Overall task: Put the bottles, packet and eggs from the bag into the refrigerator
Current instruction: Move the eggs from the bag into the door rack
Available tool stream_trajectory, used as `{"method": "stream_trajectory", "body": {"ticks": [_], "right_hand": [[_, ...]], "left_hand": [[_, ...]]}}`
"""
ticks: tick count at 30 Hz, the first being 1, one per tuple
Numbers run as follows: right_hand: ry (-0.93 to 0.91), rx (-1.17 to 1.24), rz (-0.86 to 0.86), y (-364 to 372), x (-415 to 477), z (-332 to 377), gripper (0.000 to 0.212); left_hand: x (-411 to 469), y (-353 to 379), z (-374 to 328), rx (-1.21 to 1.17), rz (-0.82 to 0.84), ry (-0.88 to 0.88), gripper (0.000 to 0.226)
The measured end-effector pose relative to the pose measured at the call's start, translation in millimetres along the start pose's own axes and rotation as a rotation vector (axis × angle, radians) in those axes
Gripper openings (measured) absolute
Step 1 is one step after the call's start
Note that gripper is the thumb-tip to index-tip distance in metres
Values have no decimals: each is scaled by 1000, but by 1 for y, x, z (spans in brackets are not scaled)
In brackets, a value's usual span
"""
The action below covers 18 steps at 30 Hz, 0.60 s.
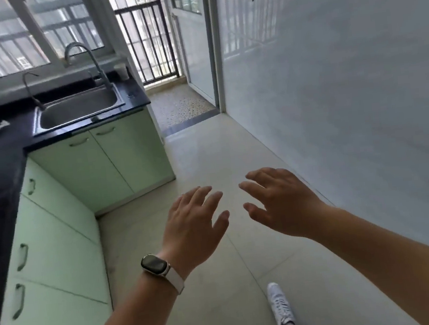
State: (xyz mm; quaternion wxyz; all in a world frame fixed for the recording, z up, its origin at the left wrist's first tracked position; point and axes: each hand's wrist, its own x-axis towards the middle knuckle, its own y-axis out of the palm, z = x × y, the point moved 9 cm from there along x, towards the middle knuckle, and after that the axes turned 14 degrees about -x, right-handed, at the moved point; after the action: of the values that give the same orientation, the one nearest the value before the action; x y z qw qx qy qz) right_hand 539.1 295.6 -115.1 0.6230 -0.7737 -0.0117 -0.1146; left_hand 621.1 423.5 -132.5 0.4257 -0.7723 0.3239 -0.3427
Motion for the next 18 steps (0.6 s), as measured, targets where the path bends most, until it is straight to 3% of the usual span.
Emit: {"method": "stream_trajectory", "body": {"ticks": [13, 18], "right_hand": [[-355, 114, -41, 48, 170, -30, 53], [-529, 159, -76, 48, 220, -6, 52]], "left_hand": [[94, -17, 73, 118, -148, -326, 47], [96, -38, 98, 213, -200, -474, 47]]}}
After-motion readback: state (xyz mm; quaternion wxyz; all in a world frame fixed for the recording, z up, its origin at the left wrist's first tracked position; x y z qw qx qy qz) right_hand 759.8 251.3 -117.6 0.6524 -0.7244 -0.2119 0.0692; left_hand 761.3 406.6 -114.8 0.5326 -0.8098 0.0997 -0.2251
